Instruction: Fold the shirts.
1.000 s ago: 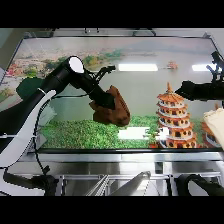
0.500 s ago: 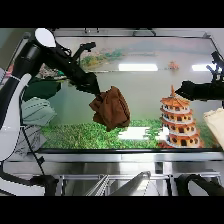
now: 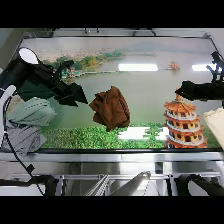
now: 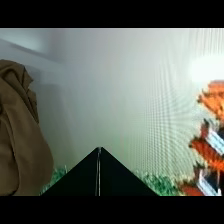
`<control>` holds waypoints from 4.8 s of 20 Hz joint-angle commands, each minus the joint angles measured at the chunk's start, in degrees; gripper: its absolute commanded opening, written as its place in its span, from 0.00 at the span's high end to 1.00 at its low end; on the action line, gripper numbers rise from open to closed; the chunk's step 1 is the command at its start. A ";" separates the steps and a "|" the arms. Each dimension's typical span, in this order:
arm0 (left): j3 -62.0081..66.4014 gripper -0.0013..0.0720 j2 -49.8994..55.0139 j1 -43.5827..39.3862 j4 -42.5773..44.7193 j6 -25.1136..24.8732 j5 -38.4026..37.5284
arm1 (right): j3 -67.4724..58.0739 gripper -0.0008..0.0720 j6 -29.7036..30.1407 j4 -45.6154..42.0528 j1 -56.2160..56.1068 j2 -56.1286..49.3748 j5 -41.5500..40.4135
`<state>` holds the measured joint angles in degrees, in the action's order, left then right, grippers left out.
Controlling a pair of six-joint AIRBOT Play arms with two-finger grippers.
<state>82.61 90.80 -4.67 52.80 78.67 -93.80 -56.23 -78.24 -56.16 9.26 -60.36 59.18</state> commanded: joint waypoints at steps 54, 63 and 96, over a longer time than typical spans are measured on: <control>9.03 0.95 5.51 -1.07 -14.95 -8.96 1.81 | 0.35 0.96 24.17 39.95 6.95 -5.03 5.75; 9.33 0.95 -11.02 5.05 -38.03 -8.90 8.90 | -12.90 0.96 25.14 51.95 11.65 6.99 6.86; -4.09 0.02 0.42 10.71 -21.05 -13.18 7.82 | -12.55 0.36 20.94 28.44 5.92 -19.30 18.27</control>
<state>78.65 89.65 4.01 30.63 65.91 -85.95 -69.04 -54.63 -22.20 13.54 -79.05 71.55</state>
